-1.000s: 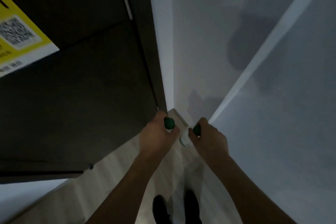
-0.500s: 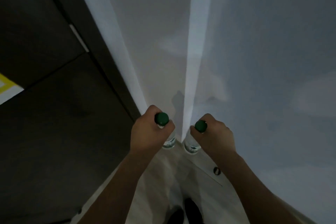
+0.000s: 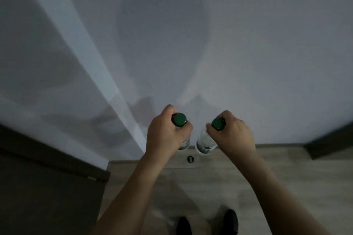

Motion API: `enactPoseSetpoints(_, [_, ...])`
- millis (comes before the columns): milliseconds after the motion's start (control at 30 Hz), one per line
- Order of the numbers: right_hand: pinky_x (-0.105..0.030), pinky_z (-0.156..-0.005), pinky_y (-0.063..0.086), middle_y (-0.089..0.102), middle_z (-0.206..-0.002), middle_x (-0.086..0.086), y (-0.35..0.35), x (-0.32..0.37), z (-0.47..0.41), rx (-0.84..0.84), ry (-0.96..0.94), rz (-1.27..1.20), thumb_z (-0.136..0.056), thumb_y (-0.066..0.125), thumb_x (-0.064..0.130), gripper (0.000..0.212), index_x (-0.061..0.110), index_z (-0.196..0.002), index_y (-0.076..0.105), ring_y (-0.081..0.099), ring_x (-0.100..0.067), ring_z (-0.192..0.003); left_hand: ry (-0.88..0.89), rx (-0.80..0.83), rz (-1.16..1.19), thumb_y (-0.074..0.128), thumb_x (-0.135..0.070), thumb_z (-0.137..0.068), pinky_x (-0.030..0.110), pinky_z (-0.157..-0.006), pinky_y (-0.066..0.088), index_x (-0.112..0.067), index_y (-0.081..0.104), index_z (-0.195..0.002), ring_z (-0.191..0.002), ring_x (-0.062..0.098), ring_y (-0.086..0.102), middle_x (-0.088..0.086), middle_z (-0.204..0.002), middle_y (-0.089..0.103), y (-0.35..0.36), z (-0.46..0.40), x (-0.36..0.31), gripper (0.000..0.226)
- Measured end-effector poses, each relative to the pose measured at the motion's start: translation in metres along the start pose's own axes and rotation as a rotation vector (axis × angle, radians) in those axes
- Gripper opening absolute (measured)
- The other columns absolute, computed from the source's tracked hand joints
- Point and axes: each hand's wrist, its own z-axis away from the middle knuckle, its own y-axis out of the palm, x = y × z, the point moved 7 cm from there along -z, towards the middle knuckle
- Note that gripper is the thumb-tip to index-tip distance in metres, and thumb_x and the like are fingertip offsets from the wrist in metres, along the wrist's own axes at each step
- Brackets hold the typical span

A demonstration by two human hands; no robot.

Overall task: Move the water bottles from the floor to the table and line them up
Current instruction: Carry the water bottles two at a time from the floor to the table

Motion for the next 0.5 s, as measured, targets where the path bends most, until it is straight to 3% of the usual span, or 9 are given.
enactPoseSetpoints(300, [-0.023,-0.048,0.033,0.052,-0.061,0.015,-0.119,-0.152,0.054,-0.241,0.303,0.046,-0.075,0.056,0.053,0.026,0.029,-0.079,0.046,0.049,-0.005,-0.055,0.249,0.326,0.063,0.073,-0.030,-0.075,0.036,-0.049,0.044,-0.021,0.051,-0.076,-0.053,0.013,0.049,-0.005,-0.060,0.053,0.146,0.027,-0.139,0.024])
enactPoseSetpoints(400, [-0.028,-0.055,0.040,0.054,-0.065,0.012,-0.162,-0.209,0.084,-0.310,0.392,0.062,-0.074,0.057,0.053,0.027,0.028,-0.080,0.048,0.053,-0.015,-0.060,0.315,0.406,0.111,0.075,-0.031,-0.075,0.024,-0.047,0.039,-0.022,0.050,-0.075,-0.053,0.009,0.047,-0.009,-0.059,0.051,0.198,0.050,-0.191,0.026])
enactPoseSetpoints(500, [-0.034,-0.062,0.050,0.058,-0.070,0.007,-0.207,-0.268,0.119,-0.359,0.484,0.075,-0.077,0.057,0.052,0.028,0.026,-0.084,0.049,0.057,-0.020,-0.066,0.385,0.490,0.143,0.074,-0.031,-0.076,0.026,-0.048,0.038,-0.020,0.049,-0.074,-0.052,0.009,0.044,-0.008,-0.058,0.049,0.253,0.082,-0.247,0.027])
